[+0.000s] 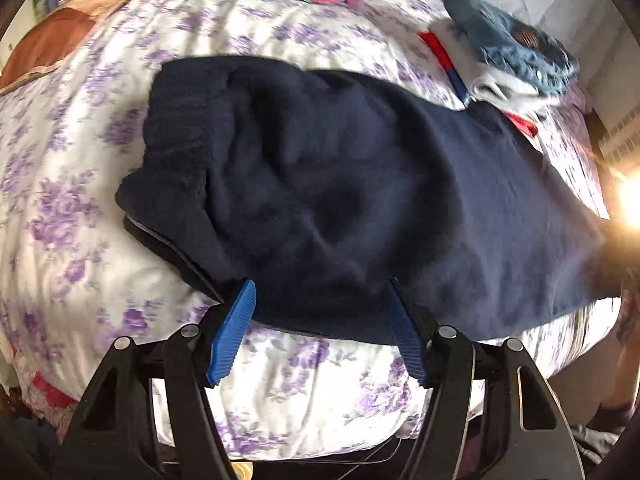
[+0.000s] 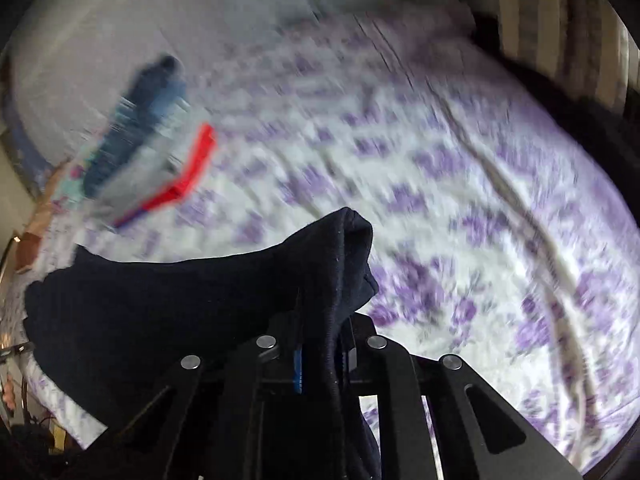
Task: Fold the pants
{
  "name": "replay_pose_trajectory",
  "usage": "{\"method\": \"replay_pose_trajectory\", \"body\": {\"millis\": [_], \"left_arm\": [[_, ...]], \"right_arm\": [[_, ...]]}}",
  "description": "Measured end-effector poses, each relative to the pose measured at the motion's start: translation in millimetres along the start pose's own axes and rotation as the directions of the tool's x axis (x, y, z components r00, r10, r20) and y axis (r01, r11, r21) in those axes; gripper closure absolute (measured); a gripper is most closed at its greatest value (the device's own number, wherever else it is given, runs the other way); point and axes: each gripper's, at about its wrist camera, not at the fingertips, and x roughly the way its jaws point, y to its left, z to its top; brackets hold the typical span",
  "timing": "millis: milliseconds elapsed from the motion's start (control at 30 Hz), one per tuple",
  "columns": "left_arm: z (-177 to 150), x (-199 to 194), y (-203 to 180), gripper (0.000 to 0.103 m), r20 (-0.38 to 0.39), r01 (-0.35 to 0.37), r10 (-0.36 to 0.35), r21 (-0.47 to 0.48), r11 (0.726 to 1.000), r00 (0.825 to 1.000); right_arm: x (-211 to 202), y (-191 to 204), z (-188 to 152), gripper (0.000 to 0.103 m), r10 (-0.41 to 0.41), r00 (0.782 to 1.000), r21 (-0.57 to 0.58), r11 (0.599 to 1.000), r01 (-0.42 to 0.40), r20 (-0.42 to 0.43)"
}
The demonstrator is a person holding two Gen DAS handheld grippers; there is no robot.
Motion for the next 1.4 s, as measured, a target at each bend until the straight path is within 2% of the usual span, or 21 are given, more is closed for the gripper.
{"method": "replay_pose_trajectory", "body": {"millis": [67,167,200,267,300,333,400,467,533,600,700,800,867,967,1033,1100,1200,1233,1267,1333,1400], "left_arm": [[0.3,-3.4,5.4,0.043,0.013,0.009,-0.008,-0.019,1.0,1.0],[3.8,-28.6,27.2,0.042,0.078,-0.024,0.031,-0.097,0.995,0.996],[4.8,-37.1,33.8,0.042,0.102,-0.023,0.035,-0.113,0.993,0.994],[6.8,-50.4,41.4,0.037,0.143,-0.015,0.033,-0.128,0.992,0.989],[7.7,-52.9,41.0,0.033,0.157,-0.005,0.025,-0.126,0.992,0.987],[9.3,-52.4,38.1,0.031,0.167,0.018,0.001,-0.112,0.994,0.986],[11.9,-39.7,23.2,0.031,0.155,0.046,-0.037,-0.056,0.997,0.987],[16.5,-13.3,8.4,0.031,0.113,-0.027,0.029,-0.022,0.999,0.993],[21.1,11.8,12.7,0.04,0.058,-0.105,0.106,-0.026,0.994,0.993],[21.1,18.0,30.4,0.056,0.04,-0.084,0.087,-0.071,0.994,0.995],[12.5,5.2,48.5,0.065,0.043,-0.029,0.034,-0.115,0.993,0.999],[3.0,-8.2,43.5,0.067,0.051,-0.058,0.064,-0.107,0.993,0.997],[4.5,-19.7,32.6,0.06,0.079,-0.026,0.034,-0.098,0.995,0.996],[13.0,-42.0,2.0,0.023,0.192,-0.022,0.028,-0.032,0.999,0.981],[21.5,-37.4,-24.4,0.02,0.221,-0.07,0.06,0.038,0.997,0.973],[30.5,-16.8,-37.6,0.02,0.18,-0.108,0.092,0.08,0.991,0.979],[38.9,22.6,-27.5,0.02,0.078,-0.191,0.185,0.063,0.98,0.98],[37.2,33.0,-19.7,0.019,0.047,-0.198,0.196,0.057,0.978,0.98],[32.4,34.6,-14.4,0.019,0.056,-0.184,0.18,0.063,0.981,0.982],[28.3,32.6,-16.3,0.019,0.075,-0.201,0.193,0.104,0.974,0.978],[23.7,31.0,-13.8,0.019,0.083,-0.198,0.19,0.116,0.973,0.978]], "right_arm": [[23.7,-1.7,-12.2,0.073,-0.039,0.998,-0.01,0.999,0.039,-0.045],[1.2,-3.7,-13.3,0.06,-0.104,0.992,0.03,0.994,0.103,0.068],[-13.6,-3.5,-13.7,0.059,-0.147,0.981,0.039,0.989,0.143,0.129],[-56.3,-0.2,-17.4,0.05,-0.227,0.932,0.076,0.974,0.214,0.284],[-66.5,1.9,-17.9,0.047,-0.221,0.924,0.082,0.975,0.206,0.313],[-76.2,9.5,-17.6,0.046,-0.146,0.933,0.064,0.989,0.132,0.329],[-76.5,30.6,-22.3,0.046,0.048,0.961,-0.006,0.999,-0.048,0.272],[-57.9,62.5,-31.4,0.047,0.179,0.969,-0.084,0.982,-0.167,0.17],[-23.7,78.4,-40.0,0.047,0.107,0.992,-0.106,0.989,-0.099,0.072],[18.2,63.7,-48.0,0.055,0.01,0.999,-0.056,0.998,-0.013,-0.047],[22.4,42.2,-53.3,0.069,0.077,0.997,-0.035,0.996,-0.077,0.002],[10.7,42.7,-44.6,0.055,0.121,0.993,0.015,0.992,-0.121,0.001],[-1.7,82.3,-28.9,0.054,0.176,0.984,-0.079,0.982,-0.172,0.036],[-11.3,178.3,3.8,0.038,0.354,0.935,-0.283,0.9,-0.332,0.027],[1.6,246.9,25.2,0.038,0.415,0.909,-0.386,0.834,-0.394,-0.03],[29.7,315.7,47.4,0.038,0.431,0.898,-0.45,0.788,-0.42,-0.082],[84.0,381.0,62.6,0.045,0.355,0.924,-0.484,0.789,-0.378,-0.143],[112.2,399.7,63.2,0.08,0.317,0.929,-0.481,0.794,-0.371,-0.193],[133.6,410.1,56.6,0.101,0.279,0.927,-0.49,0.789,-0.37,-0.25],[170.0,425.0,40.7,0.101,0.151,0.954,-0.571,0.773,-0.278,-0.261],[173.7,426.8,41.6,0.101,0.163,0.967,-0.579,0.777,-0.247,-0.195]]}}
